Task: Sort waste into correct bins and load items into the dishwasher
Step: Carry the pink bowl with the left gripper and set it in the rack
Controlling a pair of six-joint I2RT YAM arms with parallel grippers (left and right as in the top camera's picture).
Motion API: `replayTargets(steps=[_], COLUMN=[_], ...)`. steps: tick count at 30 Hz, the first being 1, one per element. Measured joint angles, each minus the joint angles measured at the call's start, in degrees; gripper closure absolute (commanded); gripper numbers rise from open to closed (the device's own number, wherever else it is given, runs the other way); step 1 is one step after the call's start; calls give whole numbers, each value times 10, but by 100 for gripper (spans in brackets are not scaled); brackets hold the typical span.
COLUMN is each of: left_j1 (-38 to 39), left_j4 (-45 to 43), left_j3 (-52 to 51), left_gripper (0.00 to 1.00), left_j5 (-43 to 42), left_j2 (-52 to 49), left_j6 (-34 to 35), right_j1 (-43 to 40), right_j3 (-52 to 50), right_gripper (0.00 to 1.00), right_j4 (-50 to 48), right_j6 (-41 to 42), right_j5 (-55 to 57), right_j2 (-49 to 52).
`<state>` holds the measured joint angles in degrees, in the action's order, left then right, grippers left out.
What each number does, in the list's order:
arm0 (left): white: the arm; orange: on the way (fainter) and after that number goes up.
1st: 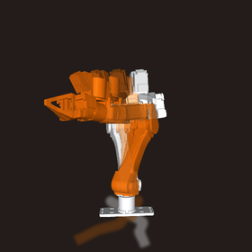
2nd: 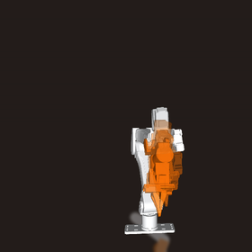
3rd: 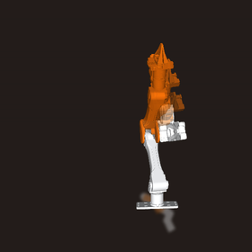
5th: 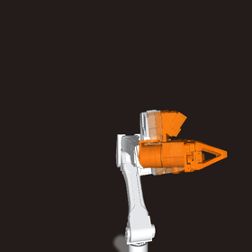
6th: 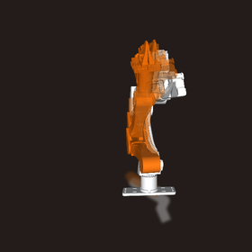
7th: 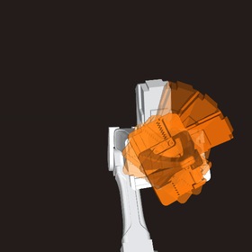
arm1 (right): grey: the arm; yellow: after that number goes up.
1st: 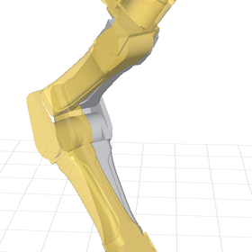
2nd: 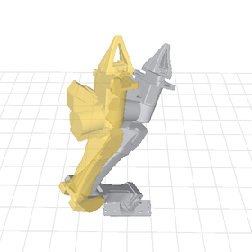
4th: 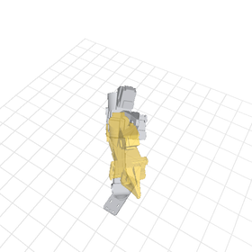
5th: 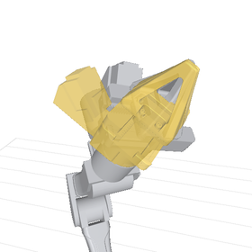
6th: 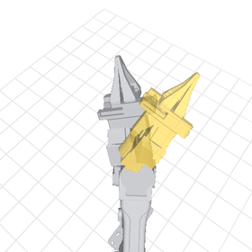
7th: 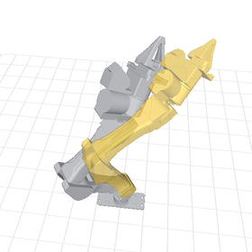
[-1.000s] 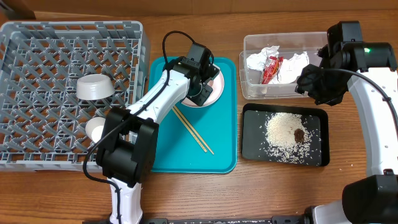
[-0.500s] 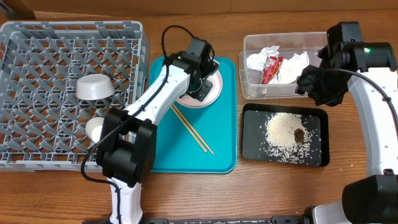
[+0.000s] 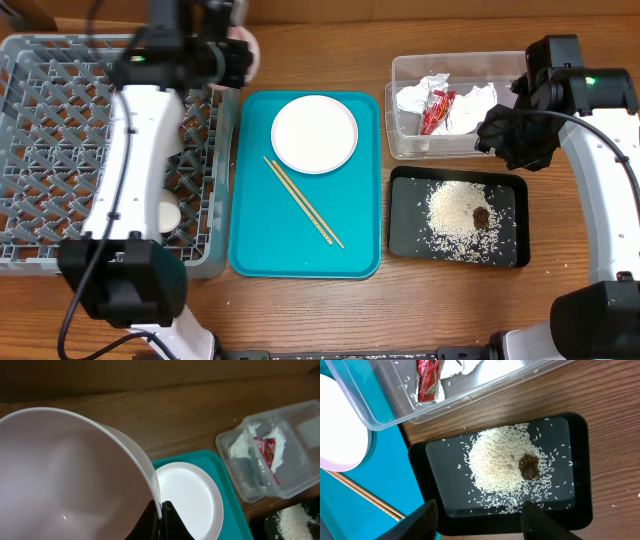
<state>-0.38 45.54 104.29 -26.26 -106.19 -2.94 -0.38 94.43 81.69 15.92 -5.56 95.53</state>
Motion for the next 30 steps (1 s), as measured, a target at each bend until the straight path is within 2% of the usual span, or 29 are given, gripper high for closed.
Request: replayTargets(steps=[8, 15, 24, 30], left_j1=[-136, -198, -250, -269], left_j4=[-24, -69, -101, -101], left_j3=[0, 0, 0, 0], left_gripper=[96, 96, 96, 96], left_j5=[-197, -349, -473, -511], left_j2=[-32, -127, -196, -210], left_j6=[1, 2, 5, 5], right_j1=[0, 0, 0, 0], right_j3=[0, 0, 0, 0], right_gripper=[44, 45, 45, 45], right_j4=[0, 1, 3, 3], right_j6=[0, 0, 2, 2], right_j5=[0, 0, 0, 0], right_j2=[0, 0, 0, 0])
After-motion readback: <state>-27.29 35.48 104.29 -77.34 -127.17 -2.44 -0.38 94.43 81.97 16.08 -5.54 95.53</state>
